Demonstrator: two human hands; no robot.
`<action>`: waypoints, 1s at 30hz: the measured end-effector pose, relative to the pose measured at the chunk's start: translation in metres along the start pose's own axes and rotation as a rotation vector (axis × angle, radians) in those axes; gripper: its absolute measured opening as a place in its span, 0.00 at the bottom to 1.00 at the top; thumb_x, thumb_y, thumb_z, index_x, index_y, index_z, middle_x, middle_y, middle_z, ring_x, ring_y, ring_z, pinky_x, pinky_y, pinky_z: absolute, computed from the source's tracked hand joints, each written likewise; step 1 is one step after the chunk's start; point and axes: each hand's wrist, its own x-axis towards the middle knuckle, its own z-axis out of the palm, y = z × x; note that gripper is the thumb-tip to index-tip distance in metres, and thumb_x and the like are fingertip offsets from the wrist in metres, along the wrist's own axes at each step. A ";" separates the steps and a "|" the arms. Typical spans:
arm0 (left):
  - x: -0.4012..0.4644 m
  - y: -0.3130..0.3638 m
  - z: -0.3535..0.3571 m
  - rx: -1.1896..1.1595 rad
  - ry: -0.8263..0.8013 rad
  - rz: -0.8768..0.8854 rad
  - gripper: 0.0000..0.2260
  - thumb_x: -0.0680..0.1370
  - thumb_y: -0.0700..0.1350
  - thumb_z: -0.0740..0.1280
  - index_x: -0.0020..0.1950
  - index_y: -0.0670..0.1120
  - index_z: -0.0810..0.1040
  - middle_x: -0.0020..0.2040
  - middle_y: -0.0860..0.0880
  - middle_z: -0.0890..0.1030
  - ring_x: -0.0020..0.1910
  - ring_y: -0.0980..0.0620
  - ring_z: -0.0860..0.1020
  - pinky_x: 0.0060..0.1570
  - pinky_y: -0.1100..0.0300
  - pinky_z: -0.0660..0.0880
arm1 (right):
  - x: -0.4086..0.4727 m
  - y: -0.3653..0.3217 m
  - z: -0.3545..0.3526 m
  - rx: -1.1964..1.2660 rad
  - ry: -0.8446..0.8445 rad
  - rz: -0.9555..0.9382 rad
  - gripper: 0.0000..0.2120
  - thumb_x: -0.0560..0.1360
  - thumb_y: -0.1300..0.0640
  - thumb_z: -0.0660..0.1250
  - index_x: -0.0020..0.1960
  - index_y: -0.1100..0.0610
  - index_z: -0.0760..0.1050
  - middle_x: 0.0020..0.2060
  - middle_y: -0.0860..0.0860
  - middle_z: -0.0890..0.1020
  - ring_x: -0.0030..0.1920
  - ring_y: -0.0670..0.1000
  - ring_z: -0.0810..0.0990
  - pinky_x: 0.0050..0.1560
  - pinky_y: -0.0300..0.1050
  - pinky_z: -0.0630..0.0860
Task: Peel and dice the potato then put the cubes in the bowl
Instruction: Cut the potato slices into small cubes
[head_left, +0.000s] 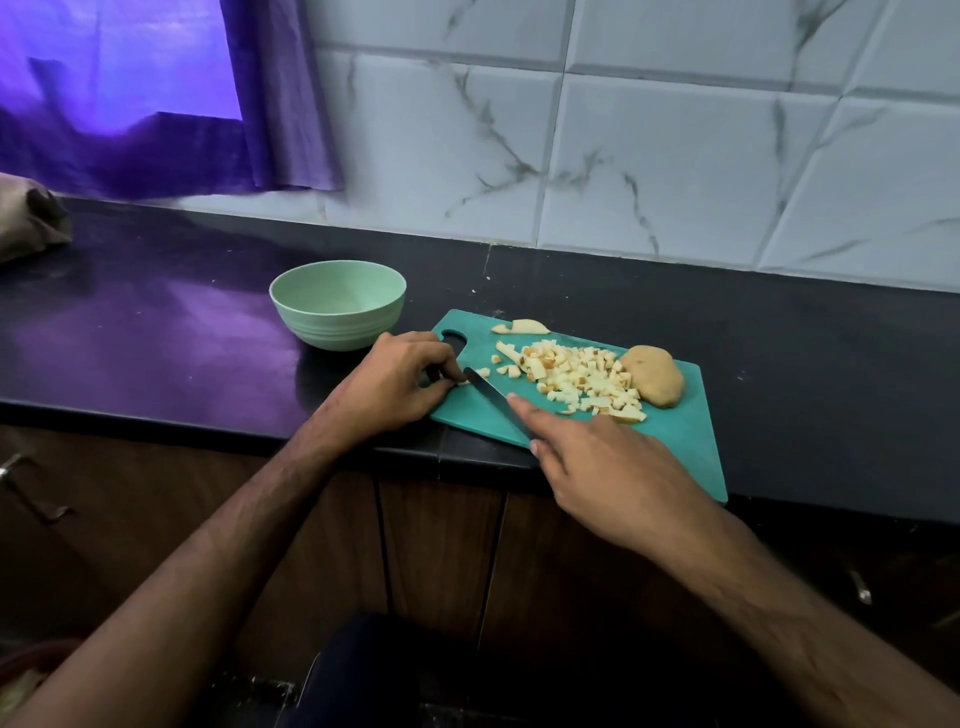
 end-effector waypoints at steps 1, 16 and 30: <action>0.000 0.000 0.000 0.002 0.002 0.001 0.07 0.73 0.38 0.75 0.46 0.49 0.86 0.42 0.57 0.81 0.41 0.60 0.78 0.42 0.59 0.77 | 0.001 -0.001 0.003 -0.004 0.000 0.000 0.25 0.87 0.47 0.49 0.82 0.40 0.48 0.35 0.44 0.71 0.34 0.43 0.69 0.35 0.42 0.67; 0.000 0.005 -0.002 -0.067 0.028 -0.026 0.13 0.74 0.39 0.76 0.50 0.48 0.73 0.41 0.56 0.81 0.40 0.56 0.80 0.41 0.68 0.73 | 0.001 -0.001 0.004 0.000 0.005 0.003 0.25 0.87 0.46 0.49 0.82 0.38 0.46 0.36 0.46 0.72 0.34 0.44 0.70 0.38 0.45 0.72; -0.002 0.002 0.001 -0.043 0.043 -0.033 0.10 0.78 0.42 0.71 0.55 0.51 0.74 0.47 0.58 0.82 0.46 0.60 0.80 0.47 0.57 0.76 | 0.001 0.024 -0.002 0.110 0.013 -0.003 0.23 0.86 0.46 0.51 0.80 0.33 0.52 0.36 0.44 0.73 0.34 0.43 0.73 0.33 0.42 0.64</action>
